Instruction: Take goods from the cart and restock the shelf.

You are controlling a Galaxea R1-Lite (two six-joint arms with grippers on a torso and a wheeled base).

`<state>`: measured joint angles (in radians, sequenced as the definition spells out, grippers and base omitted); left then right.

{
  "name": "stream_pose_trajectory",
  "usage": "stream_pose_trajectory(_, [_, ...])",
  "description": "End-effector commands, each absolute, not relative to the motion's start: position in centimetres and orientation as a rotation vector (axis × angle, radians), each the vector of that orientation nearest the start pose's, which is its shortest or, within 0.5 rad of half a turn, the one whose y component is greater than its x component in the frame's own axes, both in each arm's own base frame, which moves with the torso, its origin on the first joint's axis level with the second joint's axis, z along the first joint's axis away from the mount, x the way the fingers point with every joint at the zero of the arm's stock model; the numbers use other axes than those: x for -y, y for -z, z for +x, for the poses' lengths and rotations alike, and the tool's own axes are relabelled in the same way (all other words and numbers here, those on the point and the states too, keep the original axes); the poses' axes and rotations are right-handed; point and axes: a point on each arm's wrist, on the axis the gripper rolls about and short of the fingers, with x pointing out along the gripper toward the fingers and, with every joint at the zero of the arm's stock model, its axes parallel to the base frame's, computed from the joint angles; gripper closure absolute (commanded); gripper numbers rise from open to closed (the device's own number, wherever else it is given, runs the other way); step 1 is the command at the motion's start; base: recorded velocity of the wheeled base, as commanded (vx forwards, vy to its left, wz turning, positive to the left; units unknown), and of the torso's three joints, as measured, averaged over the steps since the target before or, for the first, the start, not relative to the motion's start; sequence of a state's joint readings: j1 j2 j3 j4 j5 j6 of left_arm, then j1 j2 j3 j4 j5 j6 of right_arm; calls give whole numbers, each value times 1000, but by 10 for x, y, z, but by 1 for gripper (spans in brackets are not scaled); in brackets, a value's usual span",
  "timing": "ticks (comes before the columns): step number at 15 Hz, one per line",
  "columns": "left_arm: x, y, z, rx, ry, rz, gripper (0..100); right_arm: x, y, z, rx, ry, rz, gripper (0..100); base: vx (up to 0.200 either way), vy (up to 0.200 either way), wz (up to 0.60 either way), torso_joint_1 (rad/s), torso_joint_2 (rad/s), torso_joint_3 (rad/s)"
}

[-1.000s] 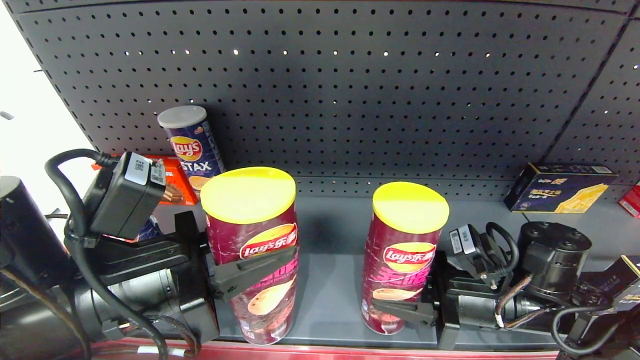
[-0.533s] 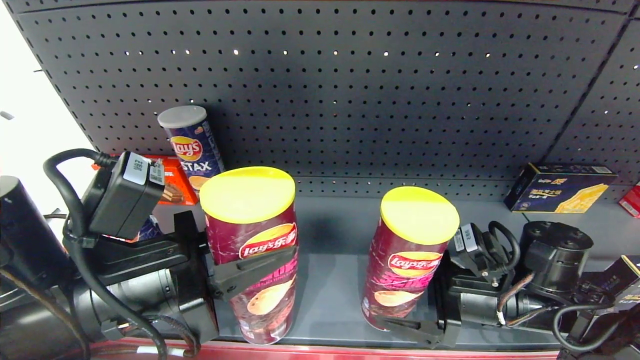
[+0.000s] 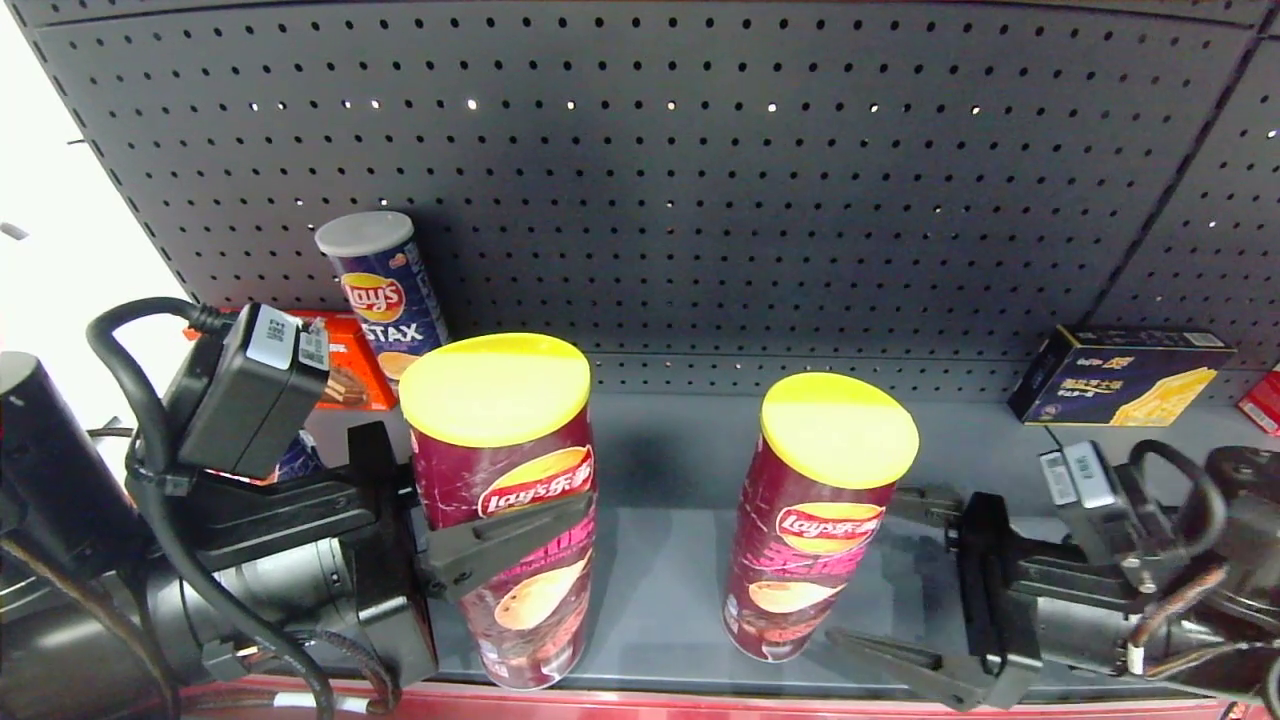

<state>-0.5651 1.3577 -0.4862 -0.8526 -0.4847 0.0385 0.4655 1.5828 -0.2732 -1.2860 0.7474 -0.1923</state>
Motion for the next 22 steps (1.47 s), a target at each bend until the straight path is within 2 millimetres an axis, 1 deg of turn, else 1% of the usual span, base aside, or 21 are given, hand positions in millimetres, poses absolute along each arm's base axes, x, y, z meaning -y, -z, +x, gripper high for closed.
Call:
stream_pose_trajectory(1, [120, -206, 169, 1, 1051, 36, 100, -72, -181, 153, 251, -1077, -194, 0, 0, 0, 0, 0, 0, 0])
stream_pose_trajectory(2, [120, -206, 169, 2, 1051, 35, 100, -59, -193, 142, 296, -1015, -188, 0, 0, 0, 0, 0, 0, 0])
stream_pose_trajectory(3, [120, -206, 169, 3, 1052, 35, 100, -52, -198, 135, 313, -981, -181, 0, 0, 0, 0, 0, 0, 0])
stream_pose_trajectory(4, [120, -207, 169, 4, 1051, 35, 100, -32, -209, 111, 333, -842, -167, 0, 0, 0, 0, 0, 0, 0])
stream_pose_trajectory(5, [120, -207, 169, 5, 1052, 37, 100, -25, -209, 101, 321, -742, -164, 0, 0, 0, 0, 0, 0, 0])
stream_pose_trajectory(6, [120, -208, 169, 8, 1052, 37, 100, -15, -207, 83, 292, -572, -152, 0, 0, 0, 0, 0, 0, 0])
stream_pose_trajectory(7, [120, -208, 169, 9, 1051, 35, 100, -11, -202, 63, 258, -460, -114, 0, 0, 0, 0, 0, 0, 0])
stream_pose_trajectory(8, [120, -209, 169, 11, 1051, 35, 100, -9, -196, 43, 251, -404, -65, 0, 0, 0, 0, 0, 0, 0])
stream_pose_trajectory(9, [120, -209, 169, 11, 1052, 37, 100, -8, -186, 24, 244, -370, -29, 0, 0, 0, 0, 0, 0, 0])
stream_pose_trajectory(11, [120, -208, 170, 12, 1051, 44, 100, -6, -165, -2, 205, -237, -11, 0, 0, 0, 0, 0, 0, 0])
stream_pose_trajectory(12, [120, -208, 170, 14, 1051, 44, 100, -6, -161, -7, 196, -208, -8, 0, 0, 0, 0, 0, 0, 0])
stream_pose_trajectory(13, [120, -207, 170, 10, 1052, 45, 100, -5, -146, -20, 176, -141, -1, 0, 0, 0, 0, 0, 0, 0])
stream_pose_trajectory(14, [120, -206, 170, 7, 1051, 44, 100, -5, -141, -24, 167, -124, 1, 0, 0, 0, 0, 0, 0, 0])
stream_pose_trajectory(15, [119, -206, 169, 6, 1049, 44, 100, -4, -122, -29, 111, -79, 11, 0, 0, 0, 0, 0, 0, 0])
stream_pose_trajectory(16, [119, -206, 170, 7, 1046, 44, 100, -3, -117, -27, 88, -44, 14, 0, 0, 0, 0, 0, 0, 0])
stream_pose_trajectory(17, [115, -206, 172, 5, 1025, 44, 100, -1, -103, -23, 43, 15, 20, 0, 0, 0, 0, 0, 0, 0])
stream_pose_trajectory(18, [114, -206, 173, 5, 1019, 44, 100, -1, -82, -17, -23, 35, 7, 0, 0, 0, 0, 0, 0, 0])
stream_pose_trajectory(19, [114, -206, 173, 6, 1017, 45, 100, 0, -77, -18, -71, 70, -7, 0, 0, 0, 0, 0, 0, 0])
stream_pose_trajectory(22, [114, -205, 172, 2, 1022, 47, 100, 0, -77, -18, -71, 72, -8, 0, 0, 0, 0, 0, 0, 0])
